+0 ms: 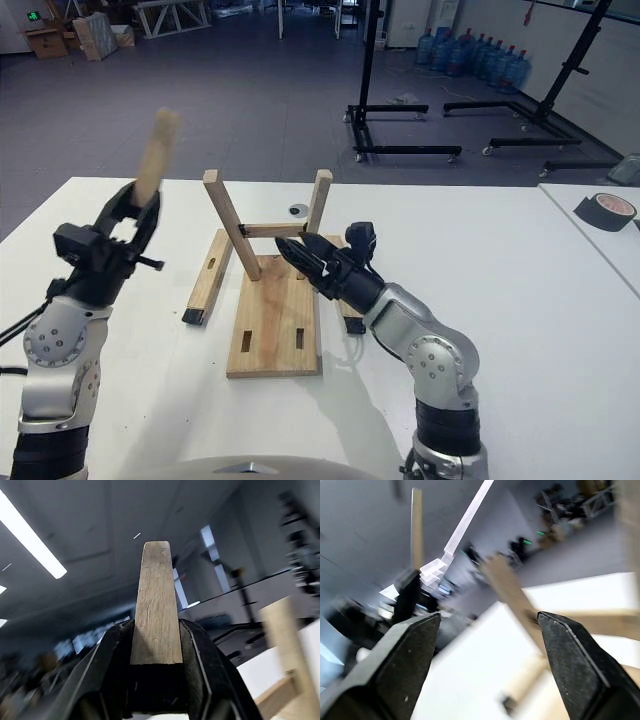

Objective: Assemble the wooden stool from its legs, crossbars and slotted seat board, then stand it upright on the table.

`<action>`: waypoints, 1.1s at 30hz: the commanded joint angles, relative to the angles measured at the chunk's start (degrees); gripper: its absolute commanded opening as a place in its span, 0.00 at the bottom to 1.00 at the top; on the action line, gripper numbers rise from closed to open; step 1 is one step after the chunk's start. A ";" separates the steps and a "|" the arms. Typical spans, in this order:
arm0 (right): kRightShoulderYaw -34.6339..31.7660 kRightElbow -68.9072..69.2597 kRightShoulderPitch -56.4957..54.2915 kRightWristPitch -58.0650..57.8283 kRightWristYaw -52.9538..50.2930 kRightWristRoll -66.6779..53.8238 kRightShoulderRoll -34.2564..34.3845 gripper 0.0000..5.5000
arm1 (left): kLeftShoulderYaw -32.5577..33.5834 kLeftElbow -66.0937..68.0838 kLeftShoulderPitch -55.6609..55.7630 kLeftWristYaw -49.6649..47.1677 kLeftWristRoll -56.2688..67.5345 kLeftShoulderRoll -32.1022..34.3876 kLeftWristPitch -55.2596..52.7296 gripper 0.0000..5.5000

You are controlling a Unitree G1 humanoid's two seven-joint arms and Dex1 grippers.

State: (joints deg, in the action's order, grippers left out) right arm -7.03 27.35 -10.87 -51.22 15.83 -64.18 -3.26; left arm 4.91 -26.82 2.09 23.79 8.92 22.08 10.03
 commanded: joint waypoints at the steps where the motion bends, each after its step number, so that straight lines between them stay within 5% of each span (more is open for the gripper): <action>1: -0.68 -3.06 -4.82 -1.30 -6.47 -7.53 2.02 0.64 | -8.30 2.71 -0.78 9.91 -1.70 4.81 1.33 0.23; 7: -0.23 -5.69 -6.52 -0.10 -10.92 -14.42 3.29 0.64 | -11.57 7.02 -1.54 14.07 -1.60 5.33 3.54 0.23; 23: 1.88 -7.48 -4.77 2.47 -9.99 -15.17 0.47 0.09 | -11.29 7.35 -1.08 14.37 0.29 4.78 0.86 0.23; 28: 1.79 -7.78 -4.86 4.39 -10.12 -14.80 0.77 0.07 | -11.37 7.51 -1.14 13.54 0.25 4.29 -0.80 0.23; 33: 0.53 -7.45 -5.08 7.16 -10.65 -14.36 1.06 0.07 | -10.57 8.77 -1.02 10.78 -1.20 3.43 -2.79 0.42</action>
State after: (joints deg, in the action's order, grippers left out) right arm -5.25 19.24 -15.60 -45.65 5.52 -78.80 -2.03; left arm -6.26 -18.70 0.74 35.46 8.44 25.62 8.49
